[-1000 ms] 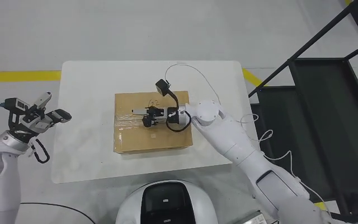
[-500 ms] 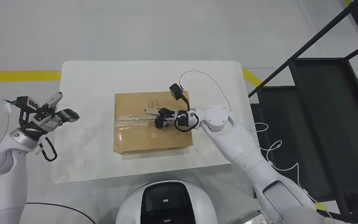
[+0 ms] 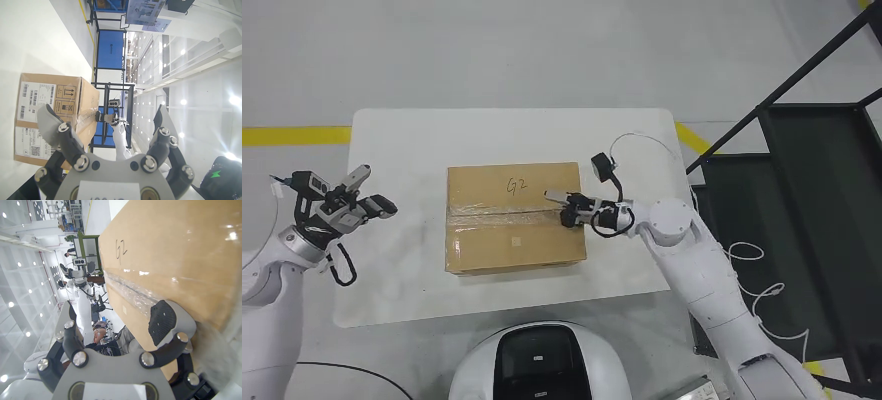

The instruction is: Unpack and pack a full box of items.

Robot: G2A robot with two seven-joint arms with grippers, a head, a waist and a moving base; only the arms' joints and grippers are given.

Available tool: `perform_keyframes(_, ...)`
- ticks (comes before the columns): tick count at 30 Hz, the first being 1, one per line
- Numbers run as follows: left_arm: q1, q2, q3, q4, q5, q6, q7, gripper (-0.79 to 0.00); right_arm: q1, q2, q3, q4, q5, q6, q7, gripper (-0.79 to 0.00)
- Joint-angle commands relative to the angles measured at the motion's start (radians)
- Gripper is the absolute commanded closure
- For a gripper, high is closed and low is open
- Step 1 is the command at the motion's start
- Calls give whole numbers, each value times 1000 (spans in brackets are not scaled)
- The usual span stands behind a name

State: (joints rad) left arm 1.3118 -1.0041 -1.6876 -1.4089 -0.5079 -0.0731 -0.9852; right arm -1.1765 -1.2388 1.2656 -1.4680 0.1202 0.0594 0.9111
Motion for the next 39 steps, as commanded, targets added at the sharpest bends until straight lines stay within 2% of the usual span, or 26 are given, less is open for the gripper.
perform_keyframes(1, -3, -1, 15, 8, -3, 7, 0, -785, -30, 9, 52, -13, 11, 4, -12, -785)
perform_keyframes(8, -24, -5, 68, 42, 7, 31, 0, -785, -100, 31, 170, -33, 23, -10, -71, -785)
perform_keyframes(14, -46, -11, 96, 75, -37, 53, 28, -785, -184, 41, 273, -77, 83, -157, -155, -785)
perform_keyframes(17, -63, -15, 106, 77, -52, 72, 79, -785, -230, 44, 320, -85, 116, -238, -203, -785)
perform_keyframes(22, -80, -28, 100, 58, -138, 101, 252, -785, -297, 45, 383, -103, 145, -342, -308, -785)
perform_keyframes(29, -15, -34, 53, -13, -168, 66, 418, -785, -364, 45, 430, -130, 144, -434, -415, -785)
perform_keyframes(33, 19, -35, 39, -42, -161, 32, 436, -785, -371, 45, 438, -130, 134, -461, -428, -785)
perform_keyframes(39, 21, -36, 38, -45, -165, 29, 432, -784, -371, 45, 438, -130, 134, -461, -428, -784)
